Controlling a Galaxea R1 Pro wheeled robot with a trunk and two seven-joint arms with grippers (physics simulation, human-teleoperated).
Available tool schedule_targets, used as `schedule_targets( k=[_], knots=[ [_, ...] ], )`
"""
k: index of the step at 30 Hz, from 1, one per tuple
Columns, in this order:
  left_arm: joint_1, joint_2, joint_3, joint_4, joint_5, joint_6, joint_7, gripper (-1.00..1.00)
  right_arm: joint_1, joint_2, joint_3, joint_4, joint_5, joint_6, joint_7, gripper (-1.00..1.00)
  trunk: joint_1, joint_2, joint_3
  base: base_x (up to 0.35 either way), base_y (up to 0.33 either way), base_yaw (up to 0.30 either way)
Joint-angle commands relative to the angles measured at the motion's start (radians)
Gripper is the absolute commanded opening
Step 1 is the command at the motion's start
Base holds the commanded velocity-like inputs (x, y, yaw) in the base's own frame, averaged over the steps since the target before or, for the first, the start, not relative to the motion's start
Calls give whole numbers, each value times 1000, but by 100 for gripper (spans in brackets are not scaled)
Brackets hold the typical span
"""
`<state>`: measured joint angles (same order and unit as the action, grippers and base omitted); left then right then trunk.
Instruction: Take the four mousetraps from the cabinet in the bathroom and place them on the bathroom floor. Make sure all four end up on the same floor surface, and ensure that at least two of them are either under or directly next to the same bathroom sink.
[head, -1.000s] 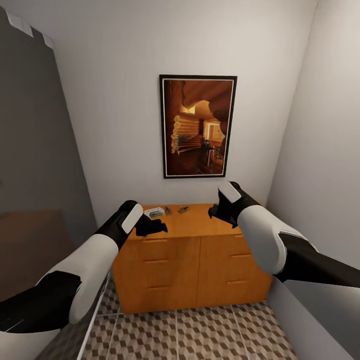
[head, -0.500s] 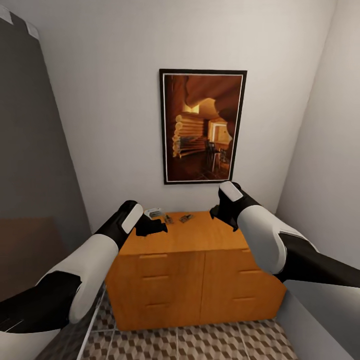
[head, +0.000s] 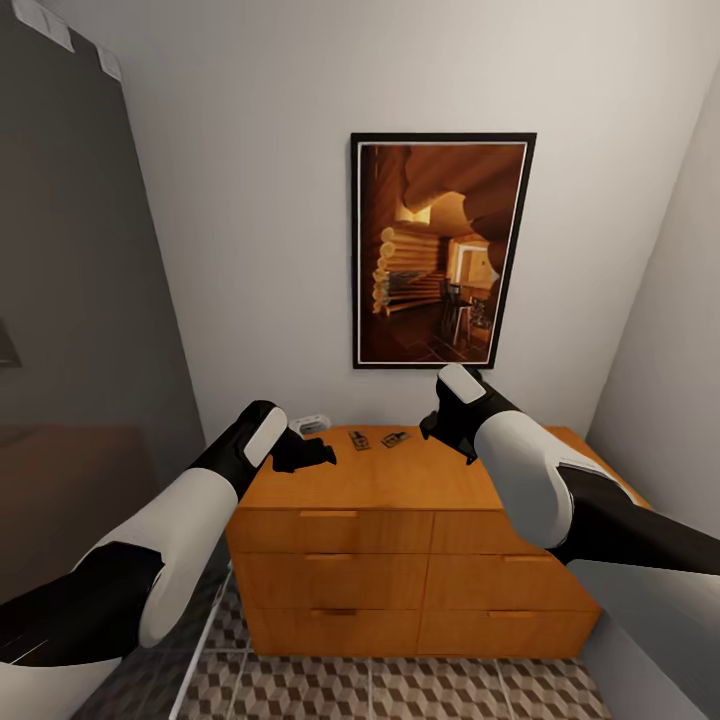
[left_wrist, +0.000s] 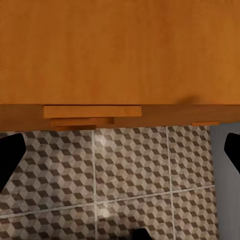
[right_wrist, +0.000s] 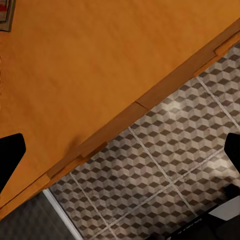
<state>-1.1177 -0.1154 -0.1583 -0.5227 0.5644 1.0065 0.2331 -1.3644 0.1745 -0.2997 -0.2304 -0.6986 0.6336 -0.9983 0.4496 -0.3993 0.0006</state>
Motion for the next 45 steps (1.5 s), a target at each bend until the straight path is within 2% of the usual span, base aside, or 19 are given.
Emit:
schedule_targets(
  k=[1,13,19,24,30,40,45],
  knots=[
    [0,0,-4,-1,11,2,9,100,0,0,3,-2,-7,6,-6,100,0,-1,-1,4,0,47],
    [0,-5,-4,-5,14,3,7,100,1,0,1,14,-8,-49,-6,100,0,-1,-1,1,0,18],
    [0,-9,-5,-6,14,3,6,100,1,0,0,16,-10,-56,-7,100,0,-1,-1,1,0,177],
    [0,-13,-5,-6,14,3,5,100,1,0,-1,16,-11,-92,-7,100,0,-1,-1,70,0,172],
    [0,-15,-5,-6,14,3,3,100,1,0,-1,17,-10,-141,-8,100,0,-1,-1,245,0,57],
    [1,-15,-6,-5,14,3,3,100,1,0,-3,17,-12,-153,-7,100,0,-1,-1,311,0,8],
    [0,-15,-6,-5,14,3,3,100,2,0,-5,17,-14,-155,-5,100,0,-1,-1,122,0,75]
  ],
)
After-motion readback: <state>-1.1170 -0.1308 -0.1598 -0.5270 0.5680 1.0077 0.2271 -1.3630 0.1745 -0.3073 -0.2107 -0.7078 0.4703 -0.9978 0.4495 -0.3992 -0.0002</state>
